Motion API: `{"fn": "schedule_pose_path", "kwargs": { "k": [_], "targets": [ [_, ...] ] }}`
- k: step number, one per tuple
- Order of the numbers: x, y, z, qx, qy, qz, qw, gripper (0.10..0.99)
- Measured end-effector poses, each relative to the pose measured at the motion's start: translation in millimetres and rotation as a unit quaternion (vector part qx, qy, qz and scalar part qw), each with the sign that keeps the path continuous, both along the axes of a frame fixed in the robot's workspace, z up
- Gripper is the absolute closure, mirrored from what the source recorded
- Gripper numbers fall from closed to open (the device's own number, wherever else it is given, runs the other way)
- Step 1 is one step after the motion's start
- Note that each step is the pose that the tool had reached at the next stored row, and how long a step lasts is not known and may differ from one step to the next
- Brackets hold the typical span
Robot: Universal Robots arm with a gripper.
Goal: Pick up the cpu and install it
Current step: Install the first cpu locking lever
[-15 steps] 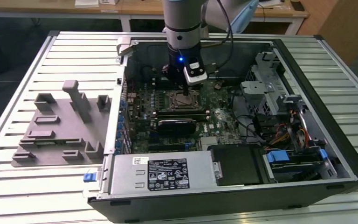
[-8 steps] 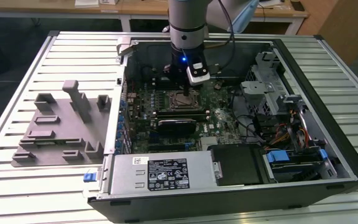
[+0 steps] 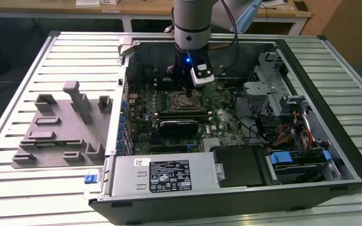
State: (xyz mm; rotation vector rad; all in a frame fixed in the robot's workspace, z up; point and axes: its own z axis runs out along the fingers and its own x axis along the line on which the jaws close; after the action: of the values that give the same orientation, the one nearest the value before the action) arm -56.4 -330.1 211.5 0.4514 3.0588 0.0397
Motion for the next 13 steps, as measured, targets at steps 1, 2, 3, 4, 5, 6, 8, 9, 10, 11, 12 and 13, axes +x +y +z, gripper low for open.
{"fn": "schedule_pose_path", "kwargs": {
  "k": [1,2,3,4,5,6,8,9,10,11,12,13],
  "targets": [
    [0.0,-0.3,0.0,0.0,0.0,0.0,1.0,0.98],
    [0.0,-0.5,0.0,0.0,0.0001,0.0,1.0,0.98],
    [0.0,-0.9,0.0,0.0,0.0,0.0,1.0,0.98],
    [-0.1,-1.4,0.0,0.0,0.0,0.0,1.0,0.98],
    [-0.4,-2.2,0.0,0.0,0.0,0.0,1.0,0.98],
    [-1.1,-3.2,0.0,0.0,0.0001,0.0,1.0,0.98],
    [-3.1,-5.3,-0.1,0.0,0.0,0.0,1.0,0.98],
    [-4.3,-6.0,-0.1,0.0,0.0,0.0,1.0,0.98],
    [-5.2,-6.5,-0.1,0.0,-0.0001,0.0,1.0,0.98],
    [-5.4,-6.7,-0.1,0.0,-0.0001,0.0,1.0,0.98],
    [-5.5,-6.7,0.2,-0.0001,0.0,0.0,1.0,0.98],
    [-5.5,-6.8,0.8,-0.0001,0.0,0.0,1.0,0.98]
  ]
}}
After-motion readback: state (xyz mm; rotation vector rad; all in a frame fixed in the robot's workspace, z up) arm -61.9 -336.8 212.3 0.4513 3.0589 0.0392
